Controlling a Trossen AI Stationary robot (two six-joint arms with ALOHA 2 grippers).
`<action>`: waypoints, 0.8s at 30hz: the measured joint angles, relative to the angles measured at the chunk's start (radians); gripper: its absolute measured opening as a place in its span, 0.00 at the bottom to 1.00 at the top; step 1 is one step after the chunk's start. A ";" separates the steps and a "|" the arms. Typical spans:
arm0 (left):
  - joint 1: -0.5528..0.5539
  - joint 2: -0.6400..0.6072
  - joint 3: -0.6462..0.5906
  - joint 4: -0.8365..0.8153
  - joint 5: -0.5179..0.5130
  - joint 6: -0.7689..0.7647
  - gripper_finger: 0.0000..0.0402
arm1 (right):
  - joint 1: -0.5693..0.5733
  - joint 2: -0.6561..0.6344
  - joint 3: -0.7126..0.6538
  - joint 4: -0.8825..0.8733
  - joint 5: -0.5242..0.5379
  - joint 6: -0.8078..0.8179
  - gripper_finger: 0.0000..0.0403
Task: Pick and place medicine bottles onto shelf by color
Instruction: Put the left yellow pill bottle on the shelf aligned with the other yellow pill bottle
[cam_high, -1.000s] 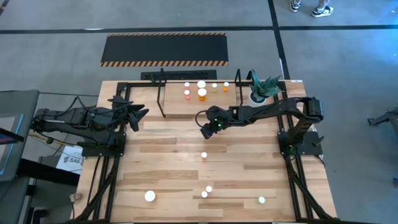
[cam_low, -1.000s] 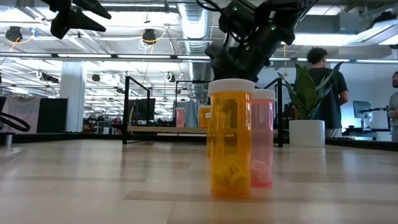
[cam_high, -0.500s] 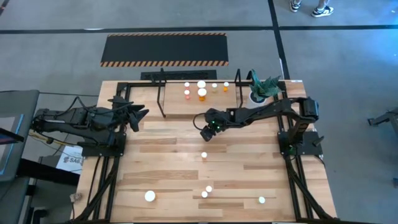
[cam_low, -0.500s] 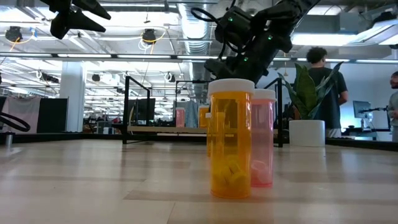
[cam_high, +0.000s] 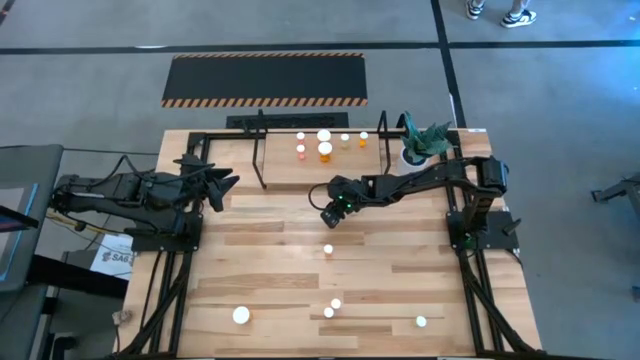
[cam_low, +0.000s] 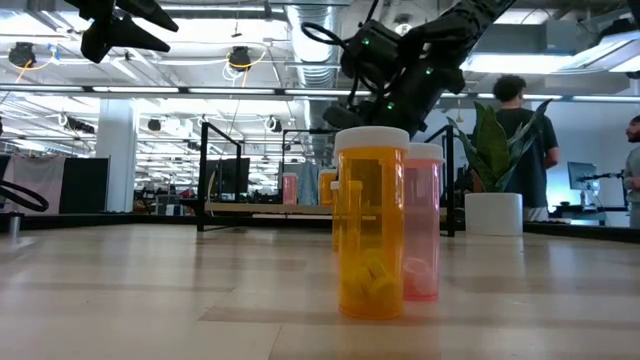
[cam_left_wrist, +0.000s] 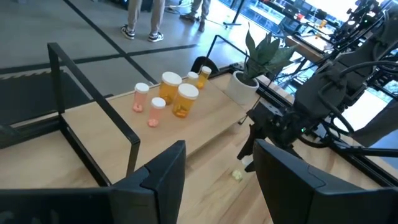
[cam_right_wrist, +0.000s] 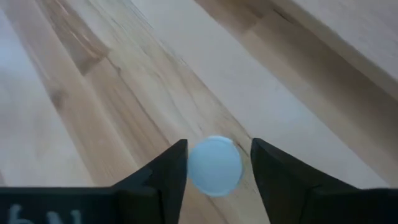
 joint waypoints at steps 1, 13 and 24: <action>0.000 0.000 0.000 0.000 0.000 0.000 0.43 | 0.000 -0.001 0.000 0.003 0.000 0.000 0.46; 0.000 0.000 0.000 0.000 0.000 0.000 0.43 | 0.001 -0.002 0.001 0.007 -0.028 0.008 0.30; 0.000 0.000 0.000 0.000 -0.014 0.000 0.43 | -0.035 -0.143 0.000 -0.067 -0.060 0.002 0.34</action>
